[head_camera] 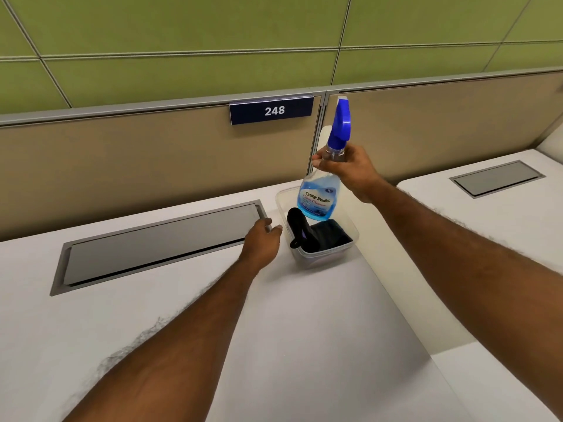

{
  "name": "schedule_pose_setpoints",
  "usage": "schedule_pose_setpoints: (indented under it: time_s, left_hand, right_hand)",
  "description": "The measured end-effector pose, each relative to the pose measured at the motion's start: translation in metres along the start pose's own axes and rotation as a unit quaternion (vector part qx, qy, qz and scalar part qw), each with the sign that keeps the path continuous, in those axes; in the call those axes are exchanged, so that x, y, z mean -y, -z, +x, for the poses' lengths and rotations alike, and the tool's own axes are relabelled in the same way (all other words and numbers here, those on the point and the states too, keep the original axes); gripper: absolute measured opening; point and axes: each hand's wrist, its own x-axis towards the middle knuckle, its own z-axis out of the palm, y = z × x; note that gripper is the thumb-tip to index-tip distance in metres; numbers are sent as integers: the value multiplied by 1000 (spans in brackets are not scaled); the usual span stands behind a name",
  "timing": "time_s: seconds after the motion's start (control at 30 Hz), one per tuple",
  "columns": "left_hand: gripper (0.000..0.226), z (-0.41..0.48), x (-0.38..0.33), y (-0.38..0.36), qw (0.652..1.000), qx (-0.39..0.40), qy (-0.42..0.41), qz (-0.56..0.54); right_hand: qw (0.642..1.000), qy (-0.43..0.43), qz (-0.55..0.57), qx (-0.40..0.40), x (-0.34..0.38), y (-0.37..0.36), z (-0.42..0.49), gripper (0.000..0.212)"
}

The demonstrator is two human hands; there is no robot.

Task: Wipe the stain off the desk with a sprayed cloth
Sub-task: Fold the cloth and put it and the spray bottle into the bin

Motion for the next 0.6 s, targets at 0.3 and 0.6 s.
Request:
schedule_pose_setpoints:
  time_s: [0.3, 0.6]
  left_hand:
    - [54, 17, -9, -29, 987, 56, 110, -104]
    - [48, 15, 3, -35, 979, 79, 124, -142]
  right_hand:
    - [999, -19, -33, -35, -43, -16, 32, 11]
    - [999, 0, -35, 4, -61, -23, 48, 17]
